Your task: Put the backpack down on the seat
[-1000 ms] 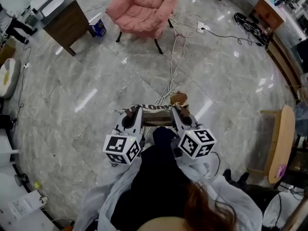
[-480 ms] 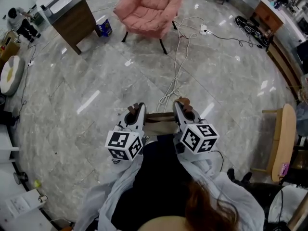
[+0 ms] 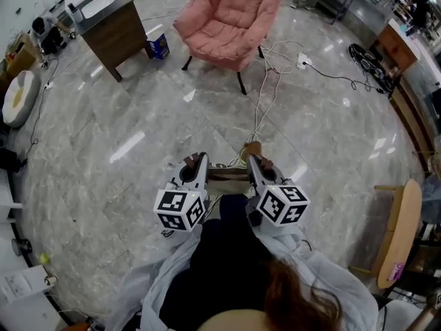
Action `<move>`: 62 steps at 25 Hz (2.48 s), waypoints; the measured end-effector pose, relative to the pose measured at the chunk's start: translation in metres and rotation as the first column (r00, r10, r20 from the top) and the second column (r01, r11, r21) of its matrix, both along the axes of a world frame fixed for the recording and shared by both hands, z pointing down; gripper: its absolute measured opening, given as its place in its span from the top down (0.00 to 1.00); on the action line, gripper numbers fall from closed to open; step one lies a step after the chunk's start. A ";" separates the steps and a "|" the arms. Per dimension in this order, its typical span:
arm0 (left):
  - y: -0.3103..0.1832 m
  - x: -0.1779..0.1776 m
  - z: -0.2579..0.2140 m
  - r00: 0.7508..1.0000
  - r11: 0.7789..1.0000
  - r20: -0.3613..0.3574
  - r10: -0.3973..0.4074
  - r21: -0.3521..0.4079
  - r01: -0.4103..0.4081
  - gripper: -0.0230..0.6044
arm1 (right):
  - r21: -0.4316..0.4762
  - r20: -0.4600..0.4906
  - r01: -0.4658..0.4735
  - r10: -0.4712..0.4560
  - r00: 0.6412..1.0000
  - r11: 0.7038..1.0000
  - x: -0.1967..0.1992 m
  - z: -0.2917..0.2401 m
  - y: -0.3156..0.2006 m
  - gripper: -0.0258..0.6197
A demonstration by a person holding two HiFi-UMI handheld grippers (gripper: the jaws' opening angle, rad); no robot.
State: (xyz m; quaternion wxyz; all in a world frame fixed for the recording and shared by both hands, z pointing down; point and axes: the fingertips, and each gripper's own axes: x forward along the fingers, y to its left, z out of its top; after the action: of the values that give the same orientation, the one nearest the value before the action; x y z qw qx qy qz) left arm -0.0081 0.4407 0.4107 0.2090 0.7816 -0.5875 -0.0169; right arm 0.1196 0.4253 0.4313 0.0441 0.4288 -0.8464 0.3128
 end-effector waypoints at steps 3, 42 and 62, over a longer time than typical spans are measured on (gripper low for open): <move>-0.033 -0.005 0.002 0.999 0.999 -0.014 -0.034 -0.003 0.034 0.94 | 0.005 -0.009 0.025 -0.025 1.000 1.000 -0.004 0.002 -0.033 0.95; -0.274 -0.034 0.015 0.994 0.994 -0.019 -0.107 -0.008 0.107 0.94 | -0.006 0.010 -0.013 0.013 1.000 1.000 -0.024 0.015 -0.276 0.95; -0.462 -0.110 0.003 0.997 0.998 -0.057 -0.051 -0.034 0.049 0.94 | -0.017 0.023 -0.065 0.065 0.998 0.998 -0.099 0.005 -0.451 0.95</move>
State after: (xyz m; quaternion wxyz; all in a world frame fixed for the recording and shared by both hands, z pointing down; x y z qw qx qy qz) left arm -0.1183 -0.0212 0.4135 0.2381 0.7622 -0.6009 -0.0353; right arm 0.0209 -0.0252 0.4361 0.0274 0.4520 -0.8299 0.3260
